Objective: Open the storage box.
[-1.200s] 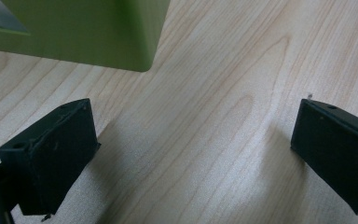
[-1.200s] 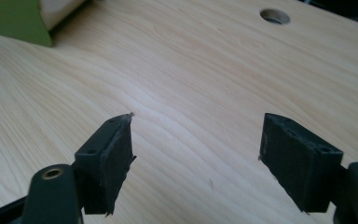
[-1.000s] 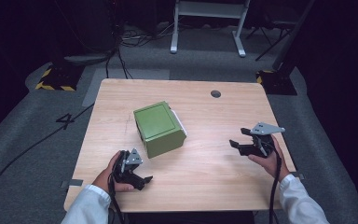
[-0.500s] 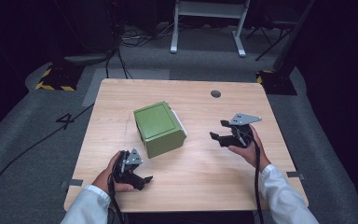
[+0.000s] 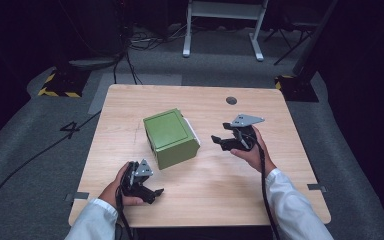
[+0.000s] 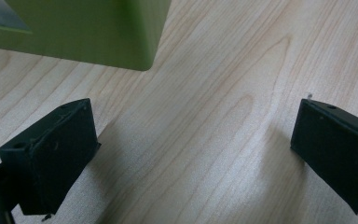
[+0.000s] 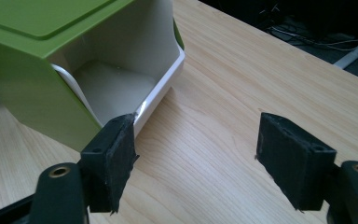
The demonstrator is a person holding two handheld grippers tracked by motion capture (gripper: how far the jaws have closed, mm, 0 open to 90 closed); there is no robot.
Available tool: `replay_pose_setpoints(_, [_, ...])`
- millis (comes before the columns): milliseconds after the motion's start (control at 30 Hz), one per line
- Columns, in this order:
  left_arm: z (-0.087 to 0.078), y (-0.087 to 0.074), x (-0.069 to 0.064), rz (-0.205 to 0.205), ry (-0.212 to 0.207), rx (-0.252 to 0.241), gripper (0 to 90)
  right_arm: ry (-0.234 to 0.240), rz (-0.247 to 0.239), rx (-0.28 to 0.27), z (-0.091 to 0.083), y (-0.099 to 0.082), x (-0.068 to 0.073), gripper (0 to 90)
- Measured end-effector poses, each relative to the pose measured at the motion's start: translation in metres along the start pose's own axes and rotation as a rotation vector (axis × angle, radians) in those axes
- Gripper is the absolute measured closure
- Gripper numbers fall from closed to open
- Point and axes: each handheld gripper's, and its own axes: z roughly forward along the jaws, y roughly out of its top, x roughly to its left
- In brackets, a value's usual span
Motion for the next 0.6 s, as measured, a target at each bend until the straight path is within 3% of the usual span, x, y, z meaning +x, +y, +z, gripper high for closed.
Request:
replay_pose_setpoints(467, [0.0, 0.0, 0.0, -0.004, 0.004, 0.001, 0.6, 0.083, -0.009, 0.002, 0.039, 0.012, 0.019, 33.5])
replay_pose_setpoints(600, [0.0, 0.0, -0.001, -0.007, 0.005, -0.001, 0.6, 0.077, -0.005, 0.015, 0.046, 0.011, 0.02, 34.0])
